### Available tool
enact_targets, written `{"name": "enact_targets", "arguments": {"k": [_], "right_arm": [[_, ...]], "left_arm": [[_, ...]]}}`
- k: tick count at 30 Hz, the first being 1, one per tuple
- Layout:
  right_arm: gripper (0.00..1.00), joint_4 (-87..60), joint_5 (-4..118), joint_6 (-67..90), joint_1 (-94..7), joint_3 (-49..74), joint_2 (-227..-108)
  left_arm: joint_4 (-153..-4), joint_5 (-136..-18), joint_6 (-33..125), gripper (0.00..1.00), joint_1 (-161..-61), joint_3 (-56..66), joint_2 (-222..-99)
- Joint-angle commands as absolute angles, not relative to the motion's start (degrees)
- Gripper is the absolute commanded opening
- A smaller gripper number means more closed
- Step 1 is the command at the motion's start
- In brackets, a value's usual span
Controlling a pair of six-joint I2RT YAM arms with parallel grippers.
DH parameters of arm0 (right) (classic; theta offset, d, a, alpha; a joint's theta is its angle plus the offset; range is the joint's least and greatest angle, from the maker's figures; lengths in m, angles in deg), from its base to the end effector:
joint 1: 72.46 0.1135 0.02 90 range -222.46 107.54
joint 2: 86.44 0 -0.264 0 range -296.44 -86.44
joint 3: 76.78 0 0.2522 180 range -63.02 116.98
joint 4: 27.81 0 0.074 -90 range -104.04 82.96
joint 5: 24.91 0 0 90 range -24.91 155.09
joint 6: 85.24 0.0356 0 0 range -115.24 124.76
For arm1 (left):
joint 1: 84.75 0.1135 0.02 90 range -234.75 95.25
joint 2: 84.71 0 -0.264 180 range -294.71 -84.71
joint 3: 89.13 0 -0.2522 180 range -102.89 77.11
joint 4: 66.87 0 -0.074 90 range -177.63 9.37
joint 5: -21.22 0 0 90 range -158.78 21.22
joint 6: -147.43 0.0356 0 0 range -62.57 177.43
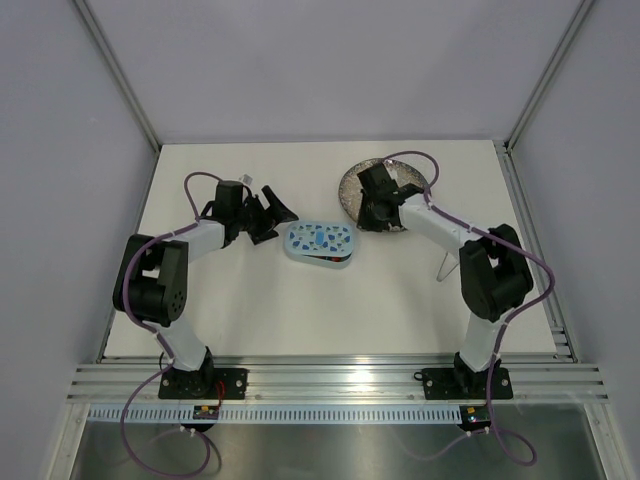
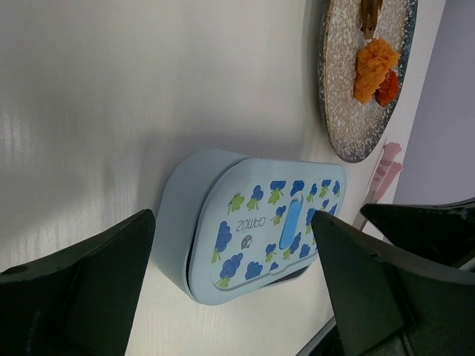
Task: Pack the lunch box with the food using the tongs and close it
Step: Close the box lid on the packing box.
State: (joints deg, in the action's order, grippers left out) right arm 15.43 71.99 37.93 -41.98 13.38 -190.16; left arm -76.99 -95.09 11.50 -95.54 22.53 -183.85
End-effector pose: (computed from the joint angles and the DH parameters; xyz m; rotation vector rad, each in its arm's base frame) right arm 0.3363 0.1929 0.2193 0.1067 2.5726 0.2728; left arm 0.3493 -0.0826 0.1756 -0.4808 2.3677 -1.0151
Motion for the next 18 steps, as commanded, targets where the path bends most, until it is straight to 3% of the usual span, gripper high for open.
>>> {"name": "enact_targets", "arguments": {"k": [1,9,18], "right_arm": [[0.00,17.9,74.1,35.0,-43.2,21.9,-195.4],[0.00,21.0,69.8,33.6,-43.1,32.9,-204.9],[0.00,20.1,67.5,32.4,-41.1,31.1,-203.8]], "left_arm": [[-76.8,-94.6,12.5,0.91,-95.4,22.4,-181.1],[-78.9,-94.0,13.6,0.90,-95.3,22.4,-180.0],[-78.0,-94.2,13.3,0.91,-95.3,22.9,-180.5]]}}
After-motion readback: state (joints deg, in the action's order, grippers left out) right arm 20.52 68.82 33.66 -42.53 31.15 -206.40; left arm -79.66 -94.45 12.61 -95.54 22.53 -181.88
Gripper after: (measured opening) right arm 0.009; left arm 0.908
